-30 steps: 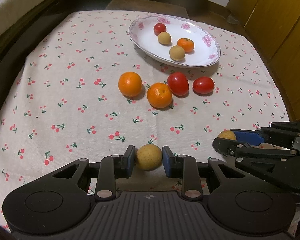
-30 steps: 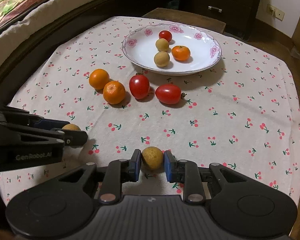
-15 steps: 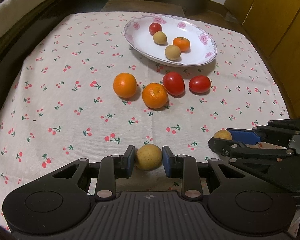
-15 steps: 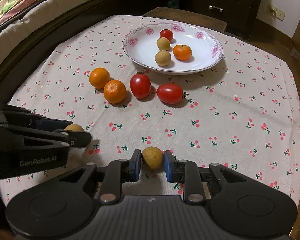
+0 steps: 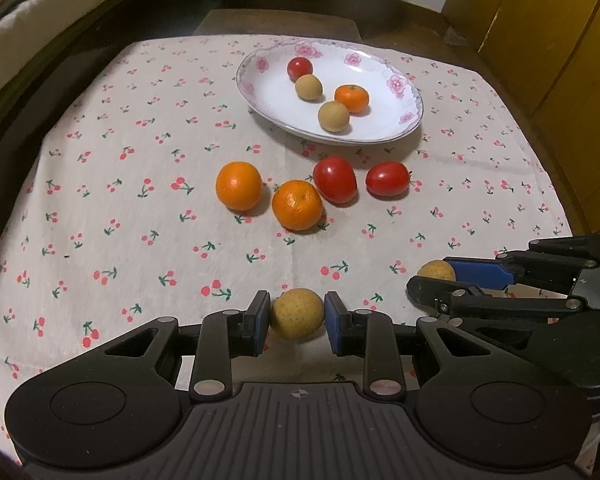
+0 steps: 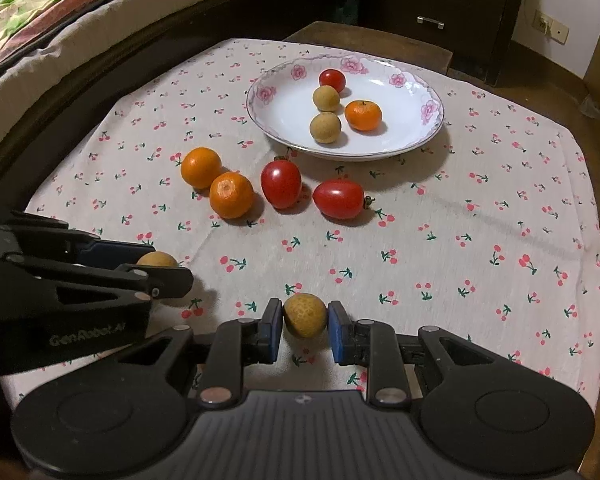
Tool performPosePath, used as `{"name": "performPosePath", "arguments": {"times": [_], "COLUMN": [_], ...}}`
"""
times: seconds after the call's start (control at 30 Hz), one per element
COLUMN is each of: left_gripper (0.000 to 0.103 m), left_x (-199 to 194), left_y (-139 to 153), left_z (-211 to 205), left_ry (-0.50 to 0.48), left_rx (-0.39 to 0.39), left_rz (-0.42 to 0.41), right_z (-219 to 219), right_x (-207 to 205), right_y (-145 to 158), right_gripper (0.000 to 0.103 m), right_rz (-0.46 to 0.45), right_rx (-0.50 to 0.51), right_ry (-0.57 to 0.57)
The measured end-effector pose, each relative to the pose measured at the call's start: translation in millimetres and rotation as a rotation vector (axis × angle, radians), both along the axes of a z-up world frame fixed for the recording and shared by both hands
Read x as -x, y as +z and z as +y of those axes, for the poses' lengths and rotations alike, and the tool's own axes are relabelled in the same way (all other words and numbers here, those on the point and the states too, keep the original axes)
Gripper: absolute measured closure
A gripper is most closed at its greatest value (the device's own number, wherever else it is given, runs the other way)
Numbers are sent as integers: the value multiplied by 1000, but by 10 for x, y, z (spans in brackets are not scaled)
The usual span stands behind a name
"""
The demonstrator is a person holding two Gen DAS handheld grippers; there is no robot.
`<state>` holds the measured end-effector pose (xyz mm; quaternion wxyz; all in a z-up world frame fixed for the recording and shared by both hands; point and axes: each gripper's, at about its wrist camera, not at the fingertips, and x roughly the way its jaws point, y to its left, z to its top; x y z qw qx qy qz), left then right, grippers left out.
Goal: Organize fruits
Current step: 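Carry both brown fruits in the left and right tools over the white plate, then open the left tool over the plate while the right tool releases its brown fruit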
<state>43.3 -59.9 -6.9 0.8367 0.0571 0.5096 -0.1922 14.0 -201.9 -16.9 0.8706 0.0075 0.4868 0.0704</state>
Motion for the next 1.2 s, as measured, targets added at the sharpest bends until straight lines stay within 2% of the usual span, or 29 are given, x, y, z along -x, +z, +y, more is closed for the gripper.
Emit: {"name": "performPosePath", "arguments": {"times": [0.67,0.9,1.2], "left_gripper": [66,66,67], "left_x": [-259,-447,-799], "left_y": [161,266,346], "left_z": [-132,-236,-336], "left_ry": [-4,-6,3], "left_rx": [16,13,25], "left_rz": [-21,-46,-40], "right_z": [-98,-207,-298], "right_x": [-245,-432,-750], "right_y": [203,290,374], "right_gripper": [77,77,77], "right_rz": [-46,-63,-60], "right_rx": [-30,-40,-58], "right_ry": [-33,-65,-78]}}
